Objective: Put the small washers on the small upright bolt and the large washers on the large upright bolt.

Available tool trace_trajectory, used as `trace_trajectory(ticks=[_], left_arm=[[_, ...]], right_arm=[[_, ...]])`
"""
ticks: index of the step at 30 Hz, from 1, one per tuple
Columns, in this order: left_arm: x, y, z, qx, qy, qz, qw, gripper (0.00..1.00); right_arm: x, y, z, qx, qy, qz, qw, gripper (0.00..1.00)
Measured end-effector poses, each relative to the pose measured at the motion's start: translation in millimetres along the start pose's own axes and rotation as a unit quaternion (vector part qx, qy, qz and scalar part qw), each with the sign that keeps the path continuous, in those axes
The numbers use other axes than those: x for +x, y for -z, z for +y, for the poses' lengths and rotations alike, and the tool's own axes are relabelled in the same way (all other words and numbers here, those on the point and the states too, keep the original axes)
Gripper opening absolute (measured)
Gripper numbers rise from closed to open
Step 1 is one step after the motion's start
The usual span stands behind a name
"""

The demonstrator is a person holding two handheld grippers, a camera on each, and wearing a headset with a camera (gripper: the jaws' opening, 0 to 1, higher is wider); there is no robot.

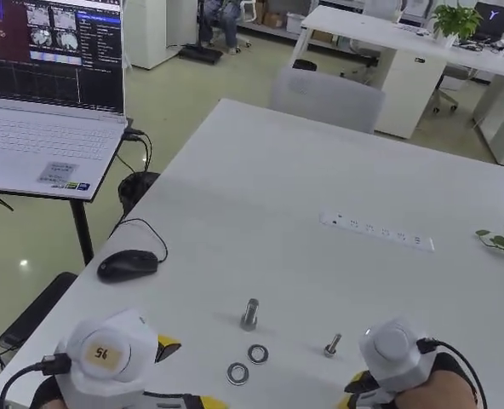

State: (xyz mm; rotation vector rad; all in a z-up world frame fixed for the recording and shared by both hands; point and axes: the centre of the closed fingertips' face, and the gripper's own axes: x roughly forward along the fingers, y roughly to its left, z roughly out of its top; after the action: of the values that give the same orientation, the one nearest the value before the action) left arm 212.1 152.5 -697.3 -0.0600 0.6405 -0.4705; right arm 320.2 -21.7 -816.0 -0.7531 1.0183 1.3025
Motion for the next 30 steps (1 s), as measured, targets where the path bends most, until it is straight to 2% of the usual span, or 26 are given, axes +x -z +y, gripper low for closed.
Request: trace_trajectory(ticks=[7,13,19,30], left_arm=[[1.5,-3.1,-1.8,-0.001,0.000,-0.005,1.0000,0.65],[-0.3,-2.0,-0.8,-0.004,-0.003,-0.006,1.0000,0.65],[-2.1,-1.1,1.4,-0.010,-0.007,-0.009,0.9999,0.65],[-6.2,-0.3,7.5,-0.018,-0.016,-0.012,0.9996,0.65]], right_arm=[[16.2,-29.2,17.9,-0.023,-0.023,-0.012,0.9994,0.26],[25.6,-54.6,23.1,-0.038,-0.033,-0.026,0.9984,0.26],[35.6,-77.0,21.3,-0.064,-0.043,-0.030,0.9966,0.26],[44.1,-112.6,5.4,-0.116,-0.047,-0.027,0.9917,0.28]])
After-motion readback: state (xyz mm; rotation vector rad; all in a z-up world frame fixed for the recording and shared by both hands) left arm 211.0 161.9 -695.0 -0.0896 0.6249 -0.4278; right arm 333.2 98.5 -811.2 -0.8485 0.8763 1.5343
